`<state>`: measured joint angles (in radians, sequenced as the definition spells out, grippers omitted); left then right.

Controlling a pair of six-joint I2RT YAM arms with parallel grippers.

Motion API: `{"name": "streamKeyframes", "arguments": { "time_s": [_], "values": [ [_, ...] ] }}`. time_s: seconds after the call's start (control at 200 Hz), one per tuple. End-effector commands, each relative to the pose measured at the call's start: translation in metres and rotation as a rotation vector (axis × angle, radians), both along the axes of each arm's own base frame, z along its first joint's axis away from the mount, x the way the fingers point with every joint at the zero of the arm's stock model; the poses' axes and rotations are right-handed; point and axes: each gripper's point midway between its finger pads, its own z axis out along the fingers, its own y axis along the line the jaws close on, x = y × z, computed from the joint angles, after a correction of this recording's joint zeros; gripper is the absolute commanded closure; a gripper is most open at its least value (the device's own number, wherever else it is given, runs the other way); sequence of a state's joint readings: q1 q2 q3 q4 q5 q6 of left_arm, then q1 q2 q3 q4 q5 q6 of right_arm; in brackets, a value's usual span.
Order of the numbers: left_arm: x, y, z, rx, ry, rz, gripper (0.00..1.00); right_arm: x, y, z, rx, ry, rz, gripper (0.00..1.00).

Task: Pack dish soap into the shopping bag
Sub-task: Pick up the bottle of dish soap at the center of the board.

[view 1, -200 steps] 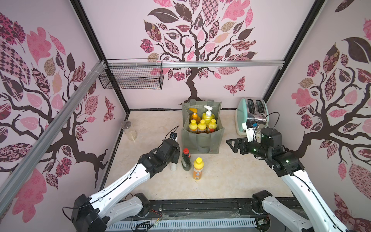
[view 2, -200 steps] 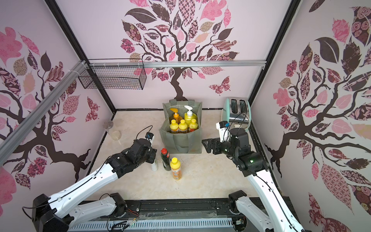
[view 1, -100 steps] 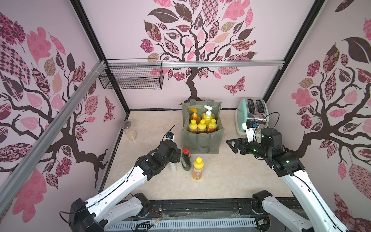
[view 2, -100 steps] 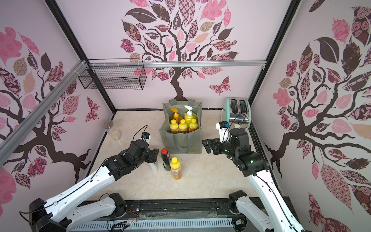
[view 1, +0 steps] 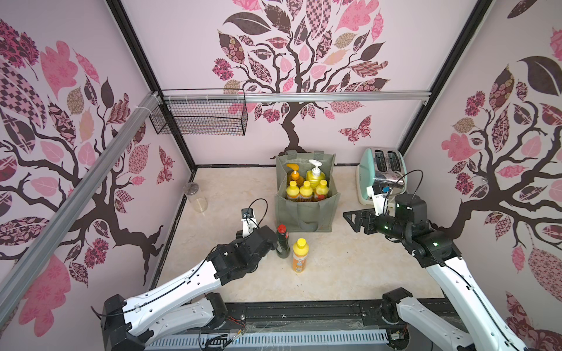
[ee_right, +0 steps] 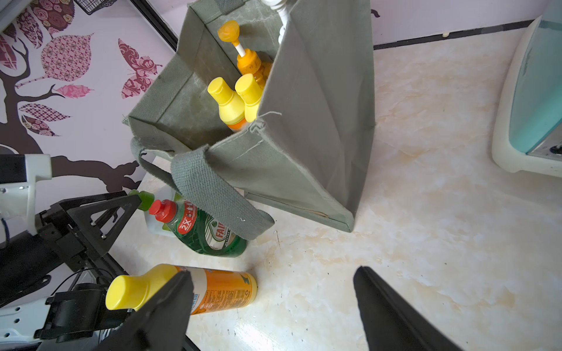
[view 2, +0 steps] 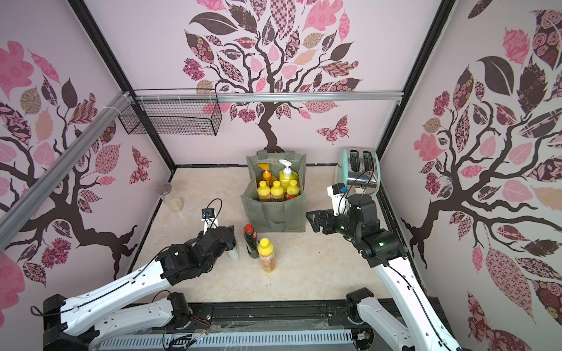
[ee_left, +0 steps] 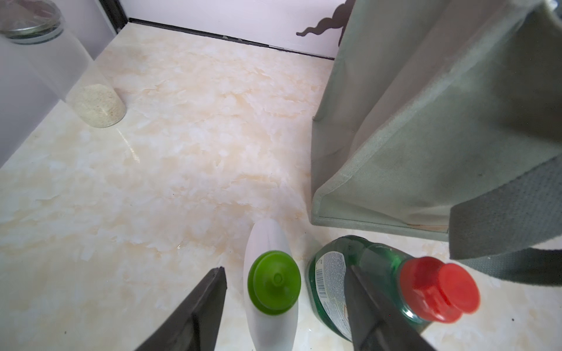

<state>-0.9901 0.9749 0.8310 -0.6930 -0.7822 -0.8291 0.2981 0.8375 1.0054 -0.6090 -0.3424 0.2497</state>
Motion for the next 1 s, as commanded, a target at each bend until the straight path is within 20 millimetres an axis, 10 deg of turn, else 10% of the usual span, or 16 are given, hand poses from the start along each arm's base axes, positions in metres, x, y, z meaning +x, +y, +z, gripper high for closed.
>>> {"name": "streamKeyframes", "arguments": {
  "time_s": [0.0, 0.575, 0.885, 0.995],
  "values": [
    [0.0, 0.022, -0.005, 0.037, -0.042, 0.132, 0.37, -0.002, -0.001, 0.006, -0.009, -0.018, 0.003, 0.12],
    [0.017, 0.011, -0.049, 0.039, 0.044, 0.12, 0.56, -0.004, -0.002, 0.008, -0.016, -0.02, 0.003, 0.12],
    [0.019, 0.006, -0.031, 0.151, 0.044, 0.017, 1.0, -0.003, -0.002, 0.01, -0.018, -0.018, 0.005, 0.12],
    [0.017, 0.005, -0.014, 0.17, 0.022, -0.037, 1.0, -0.002, -0.002, 0.012, -0.017, -0.022, 0.004, 0.12]
  ]
}}
